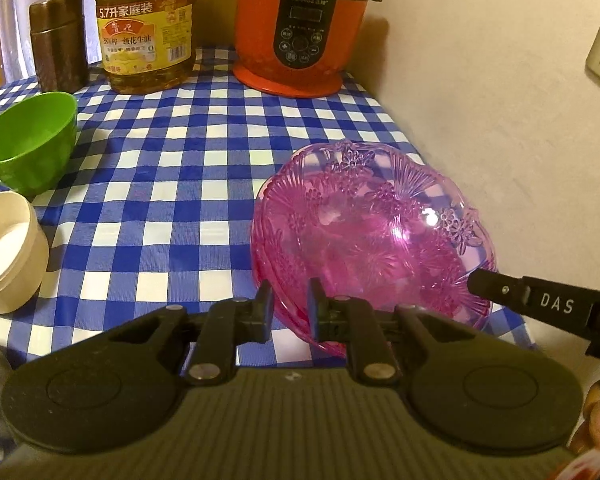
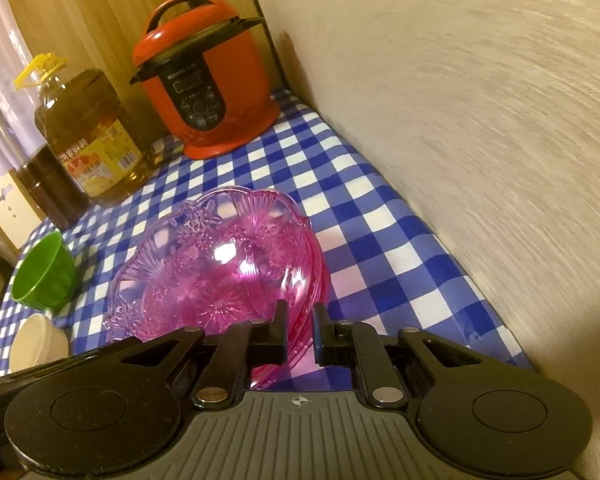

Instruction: Organize plates and bowls

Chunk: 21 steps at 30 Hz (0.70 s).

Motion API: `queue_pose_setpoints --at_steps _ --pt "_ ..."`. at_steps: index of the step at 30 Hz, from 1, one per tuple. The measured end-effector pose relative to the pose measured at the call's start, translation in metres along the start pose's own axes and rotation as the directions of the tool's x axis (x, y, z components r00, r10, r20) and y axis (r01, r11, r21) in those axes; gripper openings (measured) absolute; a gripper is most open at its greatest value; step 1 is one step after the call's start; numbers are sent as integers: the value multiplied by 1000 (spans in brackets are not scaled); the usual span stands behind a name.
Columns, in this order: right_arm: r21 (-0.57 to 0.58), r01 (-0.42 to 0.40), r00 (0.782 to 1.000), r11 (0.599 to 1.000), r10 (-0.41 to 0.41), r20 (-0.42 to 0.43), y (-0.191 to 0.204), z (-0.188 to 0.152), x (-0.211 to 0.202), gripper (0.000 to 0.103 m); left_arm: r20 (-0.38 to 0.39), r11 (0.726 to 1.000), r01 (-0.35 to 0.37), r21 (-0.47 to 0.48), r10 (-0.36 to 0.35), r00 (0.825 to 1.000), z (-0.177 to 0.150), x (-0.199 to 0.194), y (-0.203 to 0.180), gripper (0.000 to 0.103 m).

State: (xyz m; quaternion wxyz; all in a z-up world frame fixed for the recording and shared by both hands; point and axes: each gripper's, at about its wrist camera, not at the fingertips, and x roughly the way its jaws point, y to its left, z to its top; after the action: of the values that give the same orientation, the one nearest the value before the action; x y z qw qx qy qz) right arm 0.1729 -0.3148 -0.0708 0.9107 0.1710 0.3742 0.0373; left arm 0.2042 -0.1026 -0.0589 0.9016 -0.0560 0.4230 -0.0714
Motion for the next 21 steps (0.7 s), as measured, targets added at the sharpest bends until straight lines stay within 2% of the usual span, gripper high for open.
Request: queue_pose_setpoints --at_steps 12,21 --pt "-12 13 1000 1000 -13 -10 -1 0 13 11 0 1000 -11 23 11 1000 -1 11 -2 17" --pt "-16 13 1000 1000 -13 -22 -3 -1 20 12 18 996 -31 82 30 999 -1 12 -7 18"
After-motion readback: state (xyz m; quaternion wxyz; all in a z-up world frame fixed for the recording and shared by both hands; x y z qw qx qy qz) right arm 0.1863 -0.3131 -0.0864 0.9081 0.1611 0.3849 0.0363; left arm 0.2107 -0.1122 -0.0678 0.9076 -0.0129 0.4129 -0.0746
